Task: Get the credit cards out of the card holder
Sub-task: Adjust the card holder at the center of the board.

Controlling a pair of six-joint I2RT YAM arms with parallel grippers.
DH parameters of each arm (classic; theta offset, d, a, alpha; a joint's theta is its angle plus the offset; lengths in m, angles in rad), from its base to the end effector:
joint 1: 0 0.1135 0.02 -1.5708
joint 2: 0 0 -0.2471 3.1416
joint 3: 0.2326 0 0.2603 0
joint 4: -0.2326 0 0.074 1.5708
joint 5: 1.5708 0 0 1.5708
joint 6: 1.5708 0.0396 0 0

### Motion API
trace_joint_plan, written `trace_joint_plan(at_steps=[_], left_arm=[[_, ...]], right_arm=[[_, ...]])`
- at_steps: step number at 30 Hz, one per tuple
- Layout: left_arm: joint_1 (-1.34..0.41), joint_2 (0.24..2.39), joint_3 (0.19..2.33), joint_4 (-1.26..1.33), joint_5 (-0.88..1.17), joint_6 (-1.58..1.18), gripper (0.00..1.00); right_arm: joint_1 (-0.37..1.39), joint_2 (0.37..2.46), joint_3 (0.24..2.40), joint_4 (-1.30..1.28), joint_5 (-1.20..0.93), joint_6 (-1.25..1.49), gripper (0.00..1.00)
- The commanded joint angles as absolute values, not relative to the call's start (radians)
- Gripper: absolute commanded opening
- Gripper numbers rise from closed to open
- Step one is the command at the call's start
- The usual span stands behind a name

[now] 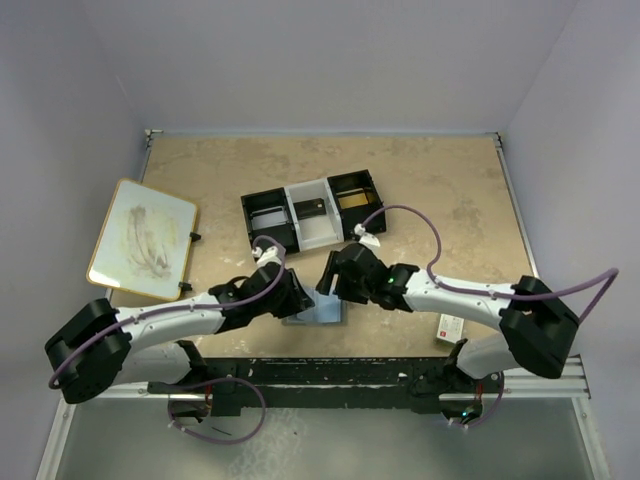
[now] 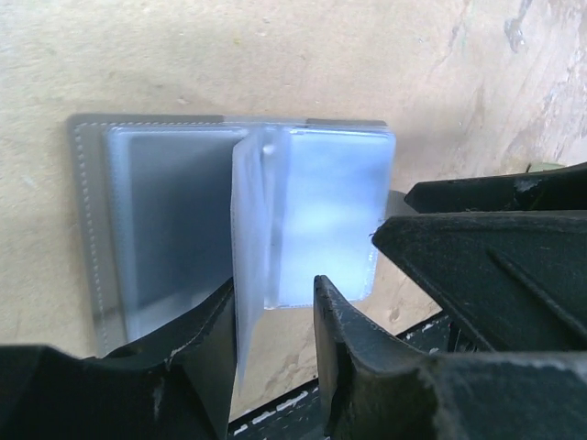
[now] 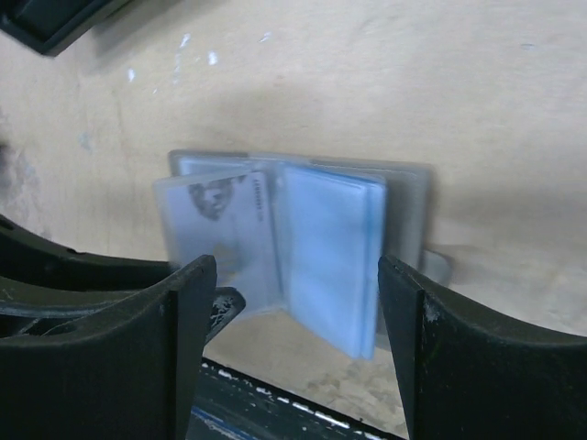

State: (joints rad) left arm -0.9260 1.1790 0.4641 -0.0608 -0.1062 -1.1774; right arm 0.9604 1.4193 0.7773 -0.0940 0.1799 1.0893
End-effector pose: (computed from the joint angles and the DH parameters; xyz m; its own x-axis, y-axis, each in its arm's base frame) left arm 0.1459 -0.1871 0.1418 -0.8533 -0.3933 -0.3422 -0.1015 0.7692 -0.6309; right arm 0.1808 0.2460 0.1783 -0.8254 0.3414 -0.4497 0.0029 0.7990 0.6013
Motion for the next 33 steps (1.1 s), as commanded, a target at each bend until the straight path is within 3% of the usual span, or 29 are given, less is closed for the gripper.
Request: trace_joint_plan(at_steps=[1, 8, 16, 22, 31, 33], left_arm=[[-0.930, 1.228, 0.521, 0.003, -0.041, -1.132, 0.34], [-0.931, 1.290, 0.557, 0.048, -0.009, -1.119, 0.38], [-0.937, 1.327, 0.596, 0.058, 0.029, -1.103, 0.50], [-0.938, 1.337, 0.602, 0.026, 0.001, -1.104, 0.51], [-0.939, 1.210, 0.621, -0.205, -0.218, -1.086, 0.51], [-0.939, 1.211, 0.611, -0.203, -0.220, -1.092, 0.47]], right_arm=[[0.954, 1.323, 0.720, -0.145, 0.327, 1.185, 0.74], [0.952, 1.191, 0.639, -0.163, 0.387, 1.243, 0.74], [0.953, 1.038, 0.522, -0.083, 0.397, 1.293, 0.74], [0.952, 0.986, 0.473, -0.034, 0.365, 1.314, 0.72], [0.952, 0.976, 0.404, 0.229, 0.252, 1.217, 0.48], [0.951, 1.018, 0.424, 0.245, 0.231, 1.196, 0.41]])
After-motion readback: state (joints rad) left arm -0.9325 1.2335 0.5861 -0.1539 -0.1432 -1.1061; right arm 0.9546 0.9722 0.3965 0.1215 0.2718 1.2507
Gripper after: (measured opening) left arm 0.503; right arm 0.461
